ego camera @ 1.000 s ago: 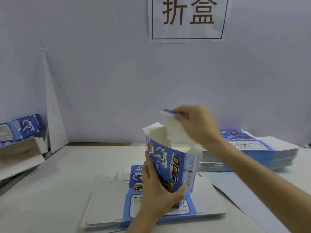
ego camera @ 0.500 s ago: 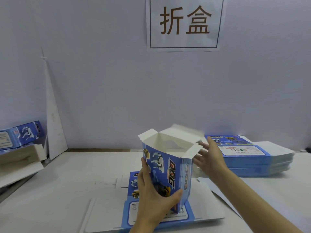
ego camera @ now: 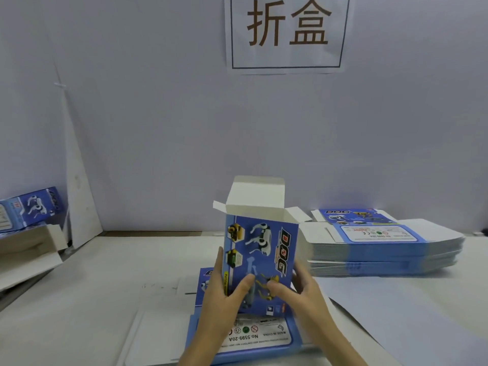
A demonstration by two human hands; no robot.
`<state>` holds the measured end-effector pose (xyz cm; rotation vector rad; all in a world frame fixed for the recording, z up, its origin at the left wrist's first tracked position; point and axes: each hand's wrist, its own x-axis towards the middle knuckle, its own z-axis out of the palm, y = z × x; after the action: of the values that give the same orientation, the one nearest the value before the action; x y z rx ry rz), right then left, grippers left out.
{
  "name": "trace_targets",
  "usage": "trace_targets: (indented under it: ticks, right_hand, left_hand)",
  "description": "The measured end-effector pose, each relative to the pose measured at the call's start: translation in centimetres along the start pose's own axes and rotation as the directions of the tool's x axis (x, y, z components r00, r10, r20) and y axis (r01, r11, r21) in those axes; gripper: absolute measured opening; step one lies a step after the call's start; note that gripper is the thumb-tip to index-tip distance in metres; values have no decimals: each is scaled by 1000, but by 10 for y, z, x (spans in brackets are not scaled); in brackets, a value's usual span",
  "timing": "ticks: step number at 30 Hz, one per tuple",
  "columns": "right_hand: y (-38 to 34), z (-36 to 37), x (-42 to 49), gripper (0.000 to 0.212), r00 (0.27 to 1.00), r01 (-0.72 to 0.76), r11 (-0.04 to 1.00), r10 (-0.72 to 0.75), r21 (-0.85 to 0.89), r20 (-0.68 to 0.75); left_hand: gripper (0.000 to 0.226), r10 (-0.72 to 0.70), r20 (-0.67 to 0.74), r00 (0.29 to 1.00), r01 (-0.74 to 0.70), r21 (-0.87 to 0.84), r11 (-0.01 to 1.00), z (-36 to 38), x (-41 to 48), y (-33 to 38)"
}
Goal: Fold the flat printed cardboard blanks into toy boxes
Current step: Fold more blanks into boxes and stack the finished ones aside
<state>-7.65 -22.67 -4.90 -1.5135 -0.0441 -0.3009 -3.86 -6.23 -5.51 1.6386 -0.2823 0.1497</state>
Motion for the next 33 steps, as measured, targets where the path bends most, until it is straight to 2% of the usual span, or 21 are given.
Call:
trace_targets:
  ticks: [1,4,7,9,13,15,19,22,24,26,27,29,33]
  right_hand:
    - [3,-1,0,79,1000,-12,1000,12,0,25]
    - [11,1,-1,80,996,-3,999,7,-46,89]
    - [13,6,-2,84,996,9,994,0,-108,90]
    - [13,8,-3,82,996,14,992,-2,-123,92]
    - [12,8,-5,93,999,-3,991,10,-132,52]
    - [12,8,-5,99,1000,3,987,1,-159,28]
    - [11,11,-5,94,1000,28,980,-27,-199,7]
    - [12,10,-5,79,1000,22,989,-23,-143,-6]
    - [12,8,-5,58,999,33,990,-35,-135,-13]
    - [14,6,-4,37,999,21,996,-24,-91,-31]
    - [14,4,-4,33,999,13,998,-15,-64,-32]
    - [13,2,-4,39,1000,14,1000,-14,-27,-11]
    - [11,1,-4,74,999,25,1000,-24,-19,39]
  left_hand:
    - [79,-17,-5,1000,17,-4,1000,1,0,-1]
    - [52,17,-91,996,-17,2,1000,0,0,-4]
    - [27,-5,-162,987,-3,-48,999,-3,1,-4]
    - [20,-26,-190,981,9,-91,996,-3,0,-1]
    - [23,1,-142,990,-4,-23,1000,-1,-4,3]
    - [23,9,-164,986,-14,-25,1000,-2,-4,1]
    - [29,57,-211,976,-54,20,998,-8,-4,1]
    - [29,70,-170,983,-60,61,996,-8,-5,3]
    - [35,78,-141,987,-66,90,994,-7,-5,4]
    - [52,71,-93,993,-59,133,989,-4,-6,2]
    - [61,69,-78,995,-57,150,987,-3,-6,1]
    - [71,71,-61,996,-61,153,986,-1,-7,0]
    - [73,14,-99,995,-13,11,1000,1,-7,3]
